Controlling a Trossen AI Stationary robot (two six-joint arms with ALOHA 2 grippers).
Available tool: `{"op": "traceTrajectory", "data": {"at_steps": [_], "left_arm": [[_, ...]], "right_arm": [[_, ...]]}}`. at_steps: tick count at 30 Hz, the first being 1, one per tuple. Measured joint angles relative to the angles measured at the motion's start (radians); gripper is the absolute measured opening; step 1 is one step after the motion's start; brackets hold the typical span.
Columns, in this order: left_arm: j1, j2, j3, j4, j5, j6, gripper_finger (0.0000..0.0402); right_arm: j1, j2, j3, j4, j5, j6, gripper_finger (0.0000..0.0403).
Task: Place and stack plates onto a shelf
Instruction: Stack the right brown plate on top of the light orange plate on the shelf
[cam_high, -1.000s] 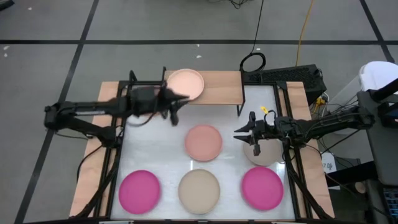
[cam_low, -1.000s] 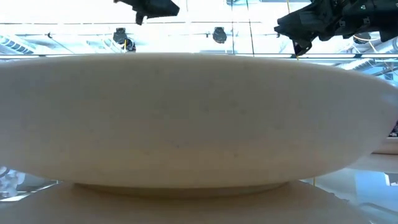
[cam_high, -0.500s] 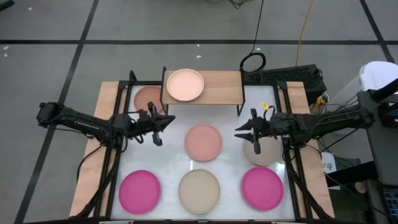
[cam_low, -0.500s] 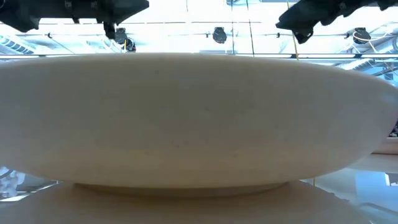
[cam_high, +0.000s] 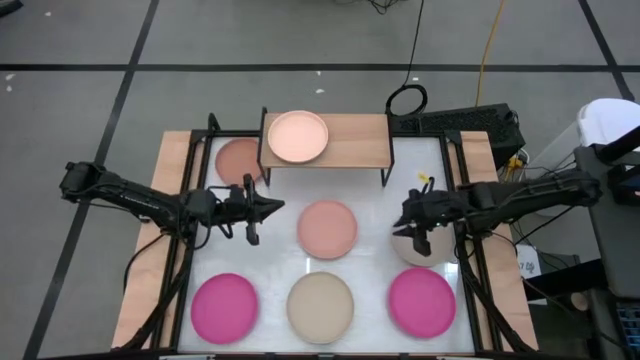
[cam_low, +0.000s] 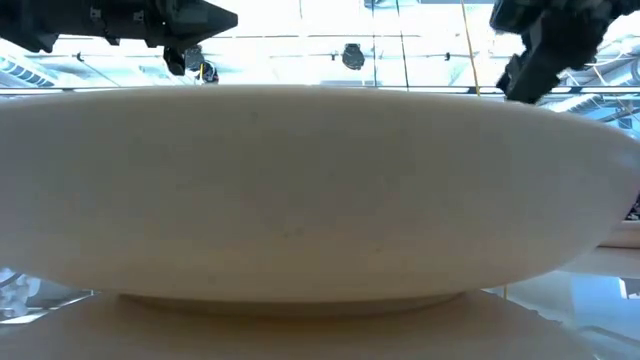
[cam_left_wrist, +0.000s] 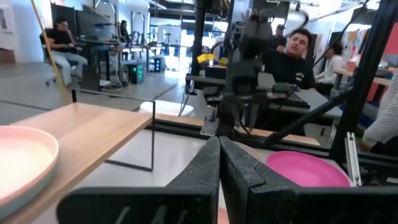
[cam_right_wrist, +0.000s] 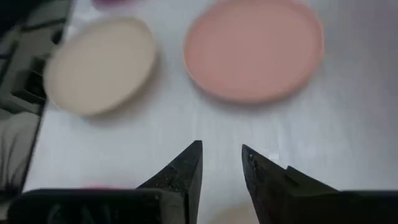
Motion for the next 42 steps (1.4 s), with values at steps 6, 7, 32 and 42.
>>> {"op": "traceTrajectory", "data": {"at_steps": [6, 7, 32, 42], "left_arm": [[0.001, 0.0, 0.0, -0.007, -0.001, -0.006, 0.0008], [0.001, 0.0, 0.0, -0.01, -0.001, -0.008, 0.0008], [0.001, 0.0, 0.0, -0.089, -0.002, -0.072, 0.0008], [0.001, 0.0, 0.0, -0.094, -0.002, -0.076, 0.0008]], "right_arm": [[0.0, 0.119, 0.028, -0.004, 0.003, 0.006, 0.0098], [0.0, 0.14, 0.042, -0.004, 0.002, 0.002, 0.0098], [0.039, 0.414, 0.079, -0.107, 0.038, 0.218, 0.0098], [0.039, 0.414, -0.006, -0.079, 0.056, 0.345, 0.0098]]}}
